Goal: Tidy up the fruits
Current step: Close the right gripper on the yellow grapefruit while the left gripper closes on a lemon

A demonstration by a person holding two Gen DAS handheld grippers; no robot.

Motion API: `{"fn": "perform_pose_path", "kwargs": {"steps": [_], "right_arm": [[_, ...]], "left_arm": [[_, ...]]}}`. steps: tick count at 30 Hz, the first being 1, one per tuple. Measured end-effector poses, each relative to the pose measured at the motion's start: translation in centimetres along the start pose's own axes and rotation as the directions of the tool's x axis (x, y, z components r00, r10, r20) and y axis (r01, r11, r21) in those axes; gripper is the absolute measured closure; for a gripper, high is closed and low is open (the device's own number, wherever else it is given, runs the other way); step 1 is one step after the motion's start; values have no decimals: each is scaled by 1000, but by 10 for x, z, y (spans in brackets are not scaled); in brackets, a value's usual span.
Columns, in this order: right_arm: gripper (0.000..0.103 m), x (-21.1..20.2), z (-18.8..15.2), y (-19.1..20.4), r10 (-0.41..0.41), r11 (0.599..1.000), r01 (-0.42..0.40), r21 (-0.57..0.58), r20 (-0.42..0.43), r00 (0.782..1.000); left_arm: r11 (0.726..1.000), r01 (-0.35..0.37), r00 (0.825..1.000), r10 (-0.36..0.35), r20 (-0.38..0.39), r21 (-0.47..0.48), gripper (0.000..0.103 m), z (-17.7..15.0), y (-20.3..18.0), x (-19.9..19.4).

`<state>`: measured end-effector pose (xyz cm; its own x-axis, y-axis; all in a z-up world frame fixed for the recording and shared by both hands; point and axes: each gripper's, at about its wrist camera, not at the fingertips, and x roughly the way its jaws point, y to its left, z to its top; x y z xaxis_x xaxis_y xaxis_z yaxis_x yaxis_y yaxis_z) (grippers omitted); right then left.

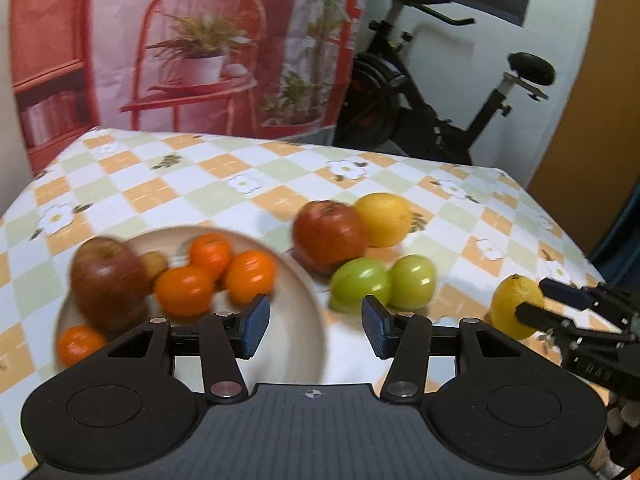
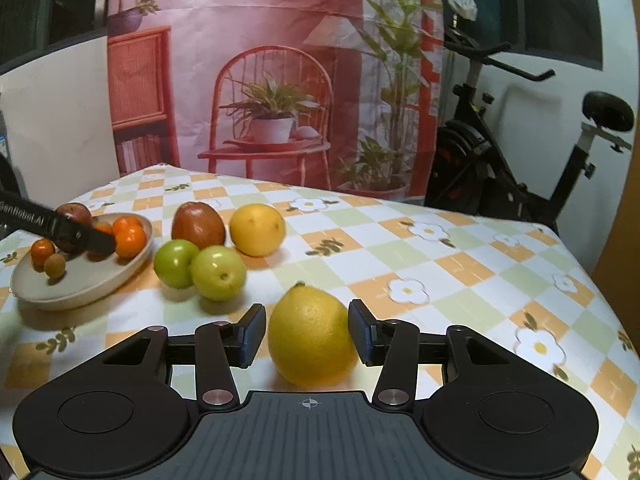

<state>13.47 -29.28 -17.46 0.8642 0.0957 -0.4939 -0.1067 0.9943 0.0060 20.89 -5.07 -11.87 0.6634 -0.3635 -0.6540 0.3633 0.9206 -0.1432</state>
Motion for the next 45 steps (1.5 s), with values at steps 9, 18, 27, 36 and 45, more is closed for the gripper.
{"fn": "perform_pose_path", "kwargs": {"steps": [9, 18, 27, 36, 45], "right_arm": [[60, -7, -11, -20, 38, 998, -38, 43, 4, 999], [60, -13, -18, -32, 74, 994, -75, 82, 22, 997], [61, -17, -22, -33, 101, 992, -104, 76, 35, 994], [61, -18, -24, -35, 114, 989, -117, 86, 44, 993], [55, -13, -26, -46, 142, 976, -144, 166, 23, 990]], "left_arm": [[992, 111, 993, -109, -33, 53, 49, 18, -46, 26], [959, 275, 959, -269, -88, 69, 50, 24, -84, 45], [921, 368, 925, -349, -152, 126, 54, 16, -117, 59], [908, 407, 902, -383, -197, 97, 66, 14, -122, 69], [905, 411, 899, -385, -208, 105, 70, 12, -123, 72]]}}
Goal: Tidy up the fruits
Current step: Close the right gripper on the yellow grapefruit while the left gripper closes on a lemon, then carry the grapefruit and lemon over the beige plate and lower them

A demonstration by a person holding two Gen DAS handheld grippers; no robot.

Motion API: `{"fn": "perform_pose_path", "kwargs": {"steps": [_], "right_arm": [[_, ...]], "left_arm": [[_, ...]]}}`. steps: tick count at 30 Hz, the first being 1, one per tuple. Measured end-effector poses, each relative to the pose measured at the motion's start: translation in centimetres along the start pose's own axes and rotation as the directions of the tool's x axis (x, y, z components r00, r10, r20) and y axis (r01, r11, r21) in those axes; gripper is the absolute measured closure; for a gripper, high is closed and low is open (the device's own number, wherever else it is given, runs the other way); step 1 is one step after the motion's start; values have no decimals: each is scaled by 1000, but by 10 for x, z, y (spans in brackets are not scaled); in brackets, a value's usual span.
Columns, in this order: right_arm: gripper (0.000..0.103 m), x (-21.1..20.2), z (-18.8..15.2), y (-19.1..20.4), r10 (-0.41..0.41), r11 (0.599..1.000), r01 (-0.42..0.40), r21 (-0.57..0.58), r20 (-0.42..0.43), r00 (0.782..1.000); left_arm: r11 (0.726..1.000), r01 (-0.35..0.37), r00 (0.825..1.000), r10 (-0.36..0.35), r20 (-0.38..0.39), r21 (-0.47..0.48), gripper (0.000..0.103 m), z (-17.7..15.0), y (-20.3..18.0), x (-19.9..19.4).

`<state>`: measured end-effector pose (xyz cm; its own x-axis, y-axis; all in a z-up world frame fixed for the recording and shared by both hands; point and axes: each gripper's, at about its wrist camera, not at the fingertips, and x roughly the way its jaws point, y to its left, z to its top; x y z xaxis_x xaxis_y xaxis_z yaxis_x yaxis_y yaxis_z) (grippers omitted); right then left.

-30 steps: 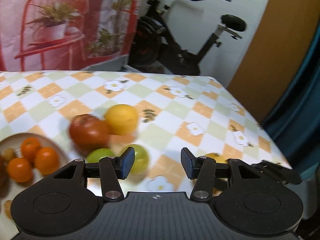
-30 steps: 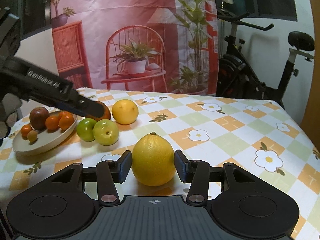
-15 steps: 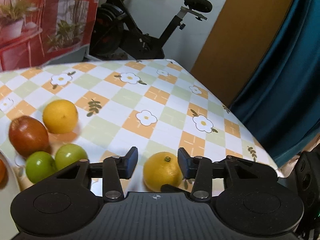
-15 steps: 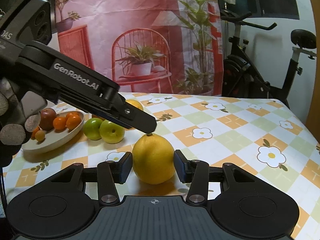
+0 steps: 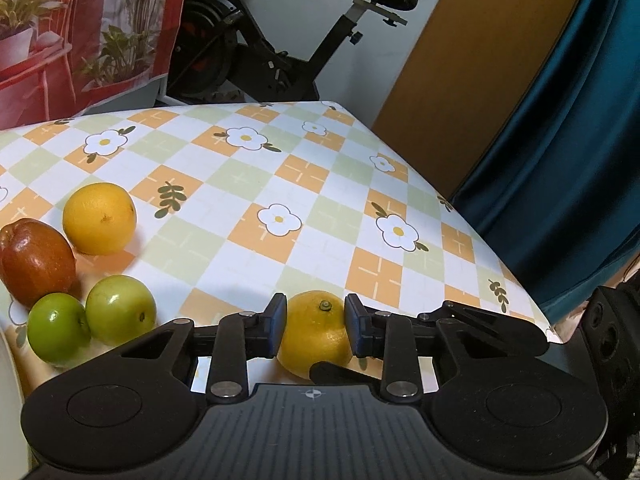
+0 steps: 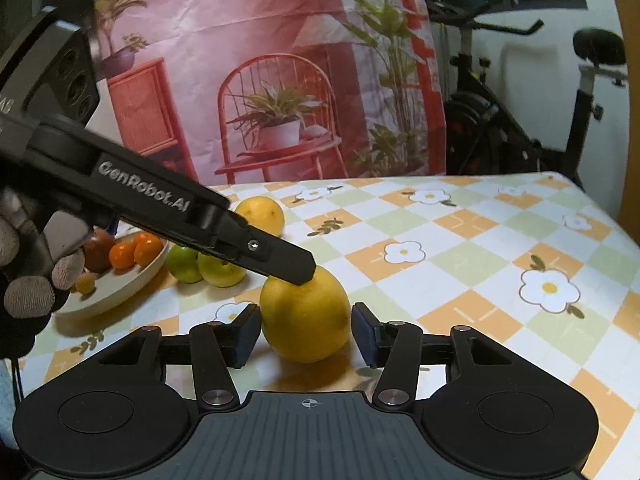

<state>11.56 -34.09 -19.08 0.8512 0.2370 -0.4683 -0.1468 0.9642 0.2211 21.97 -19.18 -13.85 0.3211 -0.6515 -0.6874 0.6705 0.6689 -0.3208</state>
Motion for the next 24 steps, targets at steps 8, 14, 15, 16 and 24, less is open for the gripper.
{"fn": "perform_pose_path", "kwargs": {"steps": [8, 14, 15, 16, 24], "right_arm": [[53, 14, 2, -1, 9, 1000, -8, 11, -79, 997], [53, 15, 2, 5, 1, 1000, -2, -8, -85, 996], [53, 15, 2, 6, 5, 1000, -6, -9, -86, 996], [53, 14, 2, 8, 9, 1000, -10, -12, -84, 996], [53, 14, 20, 39, 65, 995, -70, -67, -68, 996]], "left_arm": [[1000, 2, 1000, -2, 5, -2, 70, -1, 0, 0], [1000, 3, 1000, -3, 11, -7, 70, -3, 0, -2], [1000, 1, 1000, -1, 13, -8, 70, -4, 0, -3], [1000, 1, 1000, -1, 19, -13, 70, -5, 1, -5], [997, -6, 994, 14, 107, -74, 70, -16, 21, -45]]}}
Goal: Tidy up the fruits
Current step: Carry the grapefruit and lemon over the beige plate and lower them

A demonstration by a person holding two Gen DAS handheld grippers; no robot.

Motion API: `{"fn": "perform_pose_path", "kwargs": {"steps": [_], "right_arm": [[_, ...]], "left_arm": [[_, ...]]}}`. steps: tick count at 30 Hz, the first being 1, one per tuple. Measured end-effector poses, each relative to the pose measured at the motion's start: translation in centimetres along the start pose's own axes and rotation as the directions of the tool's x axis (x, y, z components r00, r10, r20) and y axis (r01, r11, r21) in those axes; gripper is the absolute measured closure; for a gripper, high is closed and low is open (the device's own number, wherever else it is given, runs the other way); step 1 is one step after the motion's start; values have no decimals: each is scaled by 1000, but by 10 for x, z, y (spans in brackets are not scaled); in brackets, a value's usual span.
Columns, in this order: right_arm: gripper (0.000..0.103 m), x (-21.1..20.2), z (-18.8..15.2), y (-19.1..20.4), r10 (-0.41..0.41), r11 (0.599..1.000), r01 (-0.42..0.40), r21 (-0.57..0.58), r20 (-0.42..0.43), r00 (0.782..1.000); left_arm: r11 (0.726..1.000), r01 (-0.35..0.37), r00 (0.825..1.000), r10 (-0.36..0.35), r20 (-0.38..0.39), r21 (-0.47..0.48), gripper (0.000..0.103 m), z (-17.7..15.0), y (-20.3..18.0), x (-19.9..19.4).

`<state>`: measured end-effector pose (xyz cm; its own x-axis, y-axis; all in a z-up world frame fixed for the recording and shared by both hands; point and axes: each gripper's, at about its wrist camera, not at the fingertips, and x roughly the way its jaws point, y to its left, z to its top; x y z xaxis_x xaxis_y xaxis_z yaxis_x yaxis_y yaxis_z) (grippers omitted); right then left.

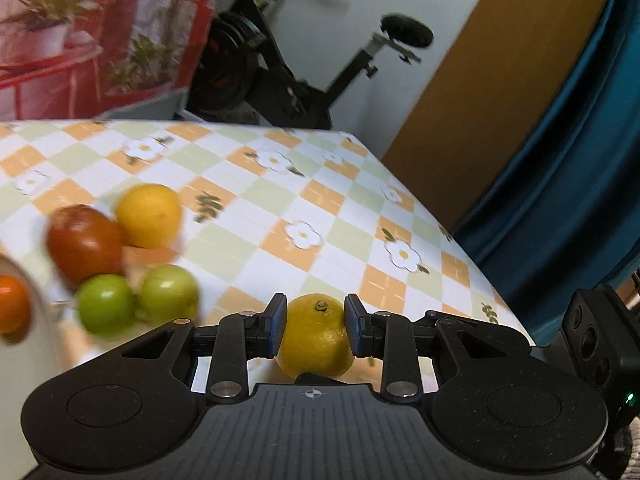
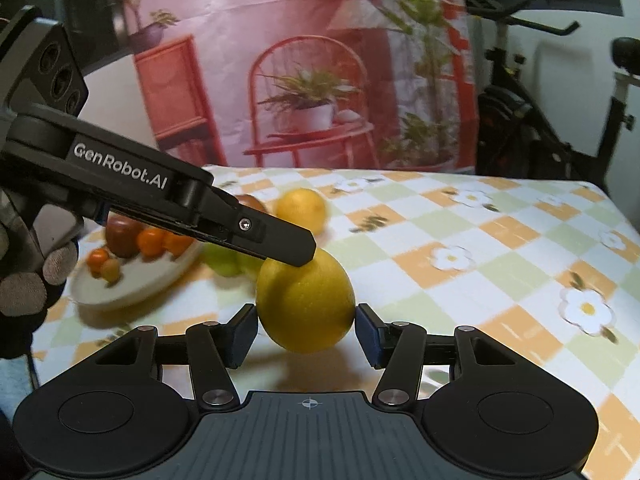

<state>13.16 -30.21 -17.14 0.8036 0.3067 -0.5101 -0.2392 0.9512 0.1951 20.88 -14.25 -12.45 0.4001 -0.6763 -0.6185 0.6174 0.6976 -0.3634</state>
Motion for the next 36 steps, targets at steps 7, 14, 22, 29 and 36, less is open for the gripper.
{"fn": "perform_pose_path", "kwargs": {"steps": [7, 14, 22, 29, 36], "right_arm": [[53, 27, 34, 48, 110, 991, -111, -77, -28, 994], [53, 72, 64, 108, 197, 960, -211, -187, -88, 976], [53, 114, 72, 165, 221, 922, -266, -281, -179, 959], [54, 116, 64, 190, 252, 894, -328, -304, -262, 931], [54, 127, 56, 209, 266, 868, -373, -327, -328, 907]], "left_arm": [[996, -59, 994, 65, 87, -71, 70, -4, 42, -54], [976, -133, 976, 159, 147, -171, 70, -10, 94, -97], [951, -179, 964, 220, 146, -253, 70, -20, 131, -118], [942, -181, 968, 222, 116, -284, 69, -38, 144, -131], [921, -224, 961, 263, 83, -318, 69, -52, 160, -137]]}}
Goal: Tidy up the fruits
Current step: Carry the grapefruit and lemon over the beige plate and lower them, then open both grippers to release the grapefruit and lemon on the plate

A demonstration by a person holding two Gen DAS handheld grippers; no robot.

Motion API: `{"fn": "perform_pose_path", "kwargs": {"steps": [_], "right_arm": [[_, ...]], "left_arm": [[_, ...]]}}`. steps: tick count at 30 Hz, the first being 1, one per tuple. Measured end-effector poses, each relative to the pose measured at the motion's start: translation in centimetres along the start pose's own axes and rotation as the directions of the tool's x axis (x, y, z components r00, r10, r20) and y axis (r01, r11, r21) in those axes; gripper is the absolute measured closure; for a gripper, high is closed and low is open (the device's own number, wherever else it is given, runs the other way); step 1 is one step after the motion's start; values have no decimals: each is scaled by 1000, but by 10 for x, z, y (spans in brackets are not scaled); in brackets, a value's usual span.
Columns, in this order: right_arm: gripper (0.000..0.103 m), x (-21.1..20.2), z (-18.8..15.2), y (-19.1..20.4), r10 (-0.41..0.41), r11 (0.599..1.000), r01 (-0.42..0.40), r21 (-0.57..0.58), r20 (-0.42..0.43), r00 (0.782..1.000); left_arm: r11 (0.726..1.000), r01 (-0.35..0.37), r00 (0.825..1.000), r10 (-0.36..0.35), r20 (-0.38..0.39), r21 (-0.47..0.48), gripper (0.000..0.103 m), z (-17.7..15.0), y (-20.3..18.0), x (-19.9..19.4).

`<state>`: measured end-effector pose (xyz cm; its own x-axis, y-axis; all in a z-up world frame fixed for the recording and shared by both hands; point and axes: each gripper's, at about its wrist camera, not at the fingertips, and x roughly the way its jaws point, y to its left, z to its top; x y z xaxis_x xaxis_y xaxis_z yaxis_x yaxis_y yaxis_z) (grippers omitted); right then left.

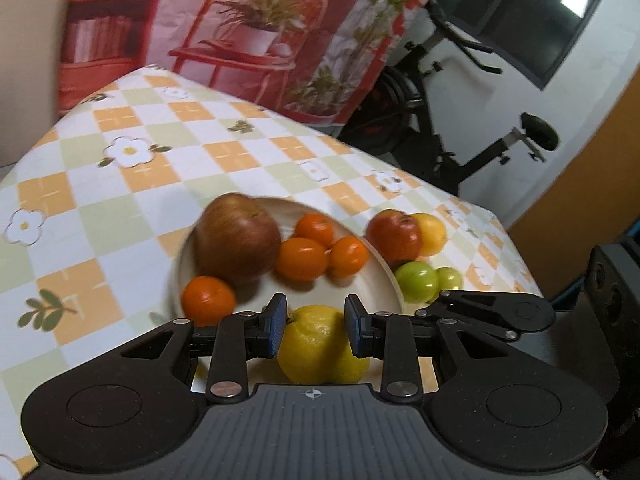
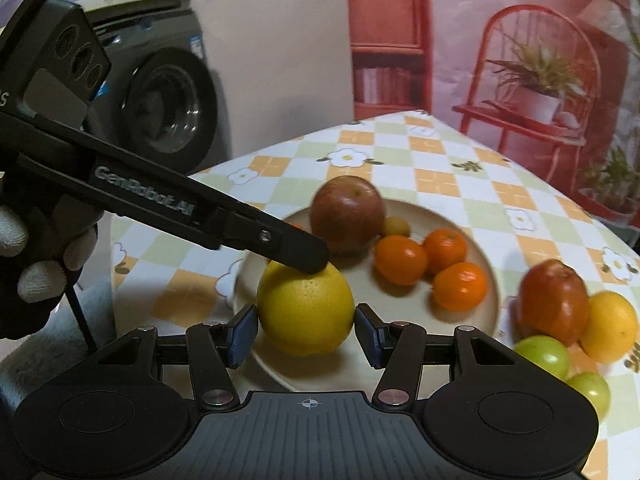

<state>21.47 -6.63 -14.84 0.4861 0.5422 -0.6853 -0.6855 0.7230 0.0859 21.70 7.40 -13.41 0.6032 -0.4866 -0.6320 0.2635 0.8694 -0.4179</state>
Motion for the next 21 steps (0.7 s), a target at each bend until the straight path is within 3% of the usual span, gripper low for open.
{"fn": "perform_pose_path", "kwargs": {"steps": [5, 16, 21], "right_arm": [[54, 15, 5, 8, 20, 999, -21, -32, -35, 999], [53, 31, 16, 16, 20, 996, -21, -82, -11, 1000], [53, 31, 14, 16, 21, 996, -21, -82, 4, 1000]], "left_arm": [[999, -28, 1000, 28, -5, -21, 69, -6, 16, -7], [993, -82, 996, 85, 36, -82, 69, -2, 32, -17], [993, -98, 994, 101, 49, -59, 69, -4, 29, -17]]}}
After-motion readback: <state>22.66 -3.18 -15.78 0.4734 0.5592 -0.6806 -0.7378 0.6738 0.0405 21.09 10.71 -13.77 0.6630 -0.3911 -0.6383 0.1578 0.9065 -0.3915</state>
